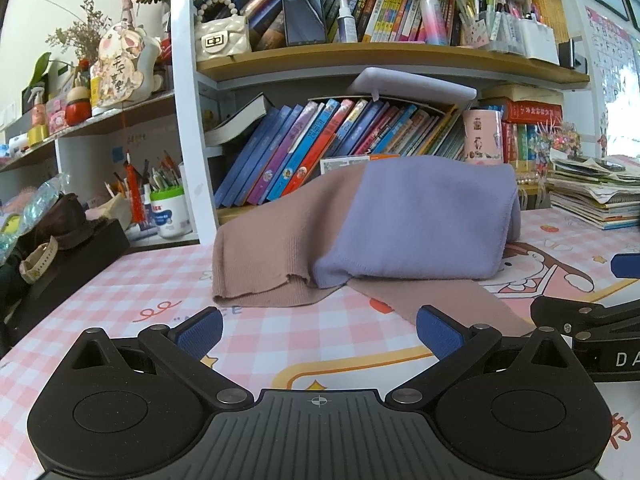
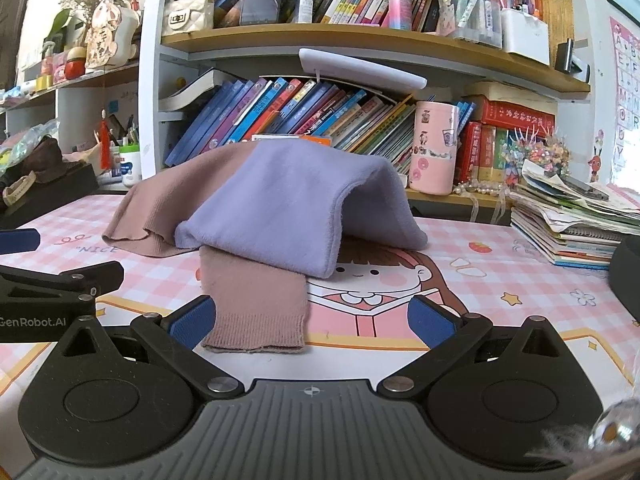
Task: Fold clothes
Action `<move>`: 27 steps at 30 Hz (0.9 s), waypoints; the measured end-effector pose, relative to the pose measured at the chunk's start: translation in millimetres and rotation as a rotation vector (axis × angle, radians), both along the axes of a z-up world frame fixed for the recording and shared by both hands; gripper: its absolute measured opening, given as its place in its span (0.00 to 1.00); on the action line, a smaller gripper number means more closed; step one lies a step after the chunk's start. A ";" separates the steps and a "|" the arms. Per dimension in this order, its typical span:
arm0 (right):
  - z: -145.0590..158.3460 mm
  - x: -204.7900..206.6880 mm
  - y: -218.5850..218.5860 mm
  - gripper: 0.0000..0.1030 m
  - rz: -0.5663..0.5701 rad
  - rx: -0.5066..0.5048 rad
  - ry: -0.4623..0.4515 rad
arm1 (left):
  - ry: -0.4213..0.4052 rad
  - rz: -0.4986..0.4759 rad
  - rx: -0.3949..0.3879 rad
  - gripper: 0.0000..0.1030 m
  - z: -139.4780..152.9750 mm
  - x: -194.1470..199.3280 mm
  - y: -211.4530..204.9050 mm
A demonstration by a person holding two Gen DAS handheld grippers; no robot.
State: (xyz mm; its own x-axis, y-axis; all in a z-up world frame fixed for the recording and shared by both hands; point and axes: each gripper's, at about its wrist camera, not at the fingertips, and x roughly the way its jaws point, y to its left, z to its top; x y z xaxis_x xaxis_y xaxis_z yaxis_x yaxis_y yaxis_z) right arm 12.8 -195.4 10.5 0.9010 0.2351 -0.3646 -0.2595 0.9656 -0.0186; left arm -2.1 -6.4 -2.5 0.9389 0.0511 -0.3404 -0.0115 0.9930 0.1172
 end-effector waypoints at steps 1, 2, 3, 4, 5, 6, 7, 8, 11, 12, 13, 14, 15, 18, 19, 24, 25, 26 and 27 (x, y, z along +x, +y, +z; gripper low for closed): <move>0.1 -0.2 -0.4 1.00 -0.001 0.002 -0.001 | 0.002 0.001 0.001 1.00 -0.1 0.2 -0.2; 0.2 -0.4 -0.8 1.00 -0.003 0.005 -0.003 | 0.002 0.001 0.003 1.00 -0.1 0.2 -0.6; 0.2 -0.6 -1.2 1.00 -0.005 0.007 -0.004 | 0.001 0.003 0.004 1.00 0.0 0.0 -0.9; 0.2 -0.7 -1.5 1.00 -0.005 0.009 -0.004 | -0.001 0.004 0.005 1.00 0.2 -0.3 -1.1; 0.1 -0.7 -1.8 1.00 -0.006 0.010 -0.004 | -0.003 0.005 0.005 1.00 0.3 -0.7 -1.0; 0.1 -0.4 -1.6 1.00 -0.004 0.009 -0.002 | -0.005 0.006 0.004 1.00 0.3 -1.0 -0.8; 0.0 -0.3 -1.4 1.00 -0.003 0.007 0.000 | -0.005 0.007 0.004 1.00 0.4 -1.1 -0.6; -0.1 -0.1 -1.2 1.00 -0.001 0.006 0.001 | -0.004 0.008 0.004 1.00 0.5 -0.9 -0.6; 0.1 -0.7 -1.1 1.00 -0.001 0.004 -0.003 | -0.002 0.008 0.005 1.00 0.4 -1.0 -1.2; 0.3 -0.6 -1.1 1.00 -0.003 0.003 -0.003 | -0.003 0.008 0.007 1.00 0.4 -1.1 -1.6; 0.2 -0.6 -0.9 1.00 -0.005 0.002 -0.004 | -0.005 0.007 0.009 1.00 0.5 -1.5 -1.9; 0.2 -0.5 -0.7 1.00 -0.008 0.000 -0.005 | -0.008 0.007 0.010 1.00 0.6 -2.0 -2.0; 0.2 -1.0 -0.4 1.00 -0.009 -0.001 -0.008 | -0.013 0.007 0.010 1.00 0.9 -2.9 -1.9; 0.7 -2.4 0.8 1.00 -0.011 -0.008 -0.018 | -0.024 0.009 0.006 1.00 1.6 -4.6 -1.3; 0.7 -2.7 1.1 1.00 -0.009 -0.010 -0.020 | -0.022 0.011 0.006 1.00 1.8 -4.1 -1.4; 0.2 -1.5 -0.1 1.00 -0.004 -0.002 -0.013 | -0.007 0.013 0.015 1.00 1.4 -1.5 -2.7; 0.2 -1.1 -1.0 1.00 -0.005 0.003 -0.011 | -0.007 0.013 0.018 1.00 1.3 -1.5 -3.2; 0.2 -1.1 -1.8 1.00 -0.007 0.008 -0.009 | -0.007 0.013 0.022 1.00 1.3 -1.7 -3.6; 0.2 -1.2 -2.6 1.00 -0.008 0.013 -0.008 | -0.011 0.013 0.025 1.00 1.4 -2.4 -4.1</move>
State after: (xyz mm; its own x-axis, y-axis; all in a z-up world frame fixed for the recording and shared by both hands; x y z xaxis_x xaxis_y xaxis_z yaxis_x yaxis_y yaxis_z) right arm 11.5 -198.0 10.7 0.9057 0.2327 -0.3544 -0.2518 0.9678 -0.0081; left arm -4.4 -10.6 -1.0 0.9418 0.0717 -0.3284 -0.0260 0.9896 0.1415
